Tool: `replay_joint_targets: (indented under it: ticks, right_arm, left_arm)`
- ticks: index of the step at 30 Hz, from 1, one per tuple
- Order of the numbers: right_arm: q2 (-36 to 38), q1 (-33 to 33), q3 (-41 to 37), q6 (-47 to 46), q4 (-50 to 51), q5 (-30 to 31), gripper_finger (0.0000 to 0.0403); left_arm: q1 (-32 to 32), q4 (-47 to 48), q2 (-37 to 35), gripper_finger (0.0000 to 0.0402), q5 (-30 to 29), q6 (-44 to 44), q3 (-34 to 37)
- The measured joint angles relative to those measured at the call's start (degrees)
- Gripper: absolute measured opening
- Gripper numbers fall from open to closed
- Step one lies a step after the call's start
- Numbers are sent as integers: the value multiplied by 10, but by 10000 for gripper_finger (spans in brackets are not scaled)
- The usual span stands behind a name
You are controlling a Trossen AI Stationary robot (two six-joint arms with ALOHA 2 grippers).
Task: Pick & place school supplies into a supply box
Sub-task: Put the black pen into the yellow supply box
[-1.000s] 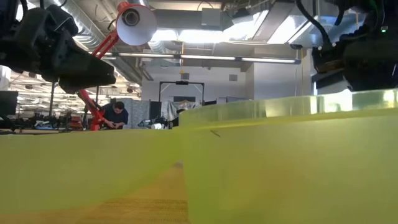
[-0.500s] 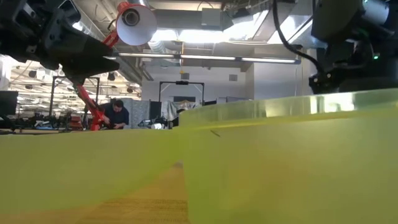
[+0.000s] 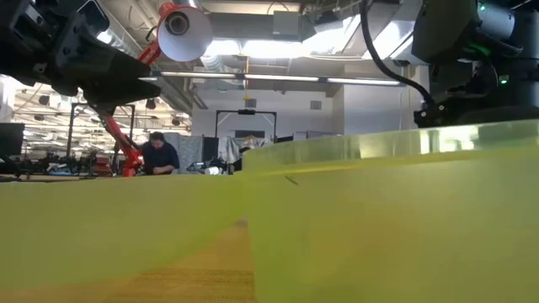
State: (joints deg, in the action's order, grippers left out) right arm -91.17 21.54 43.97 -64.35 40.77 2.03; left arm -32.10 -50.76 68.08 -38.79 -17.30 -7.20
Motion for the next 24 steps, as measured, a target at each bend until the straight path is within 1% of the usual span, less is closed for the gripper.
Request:
replay_joint_targets:
  ticks: [3, 8, 11, 14, 16, 20, 24]
  right_arm:
    - [0, 0, 0, 5, 2, 0, 41]
    - [-1, 0, 2, 14, 7, 2, 41]
    - [-2, 0, 13, 21, 20, 2, 50]
    - [-5, 0, 30, 49, 52, -1, 50]
    - [-4, 0, 50, 67, 53, 0, 47]
    - [-4, 0, 84, 105, 69, 11, 48]
    - [-3, 0, 126, 178, 33, 21, 50]
  left_arm:
    - [0, 0, 0, 207, 0, 0, 0]
    - [0, 0, 0, 207, -4, 0, 0]
    - [2, 0, 0, 207, -7, 0, 0]
    - [17, 0, 0, 204, -2, -10, 0]
    - [30, 8, 0, 199, 5, -16, 0]
    - [57, 72, 0, 189, 33, -16, -24]
    - [82, 201, 0, 182, 70, -17, -78]
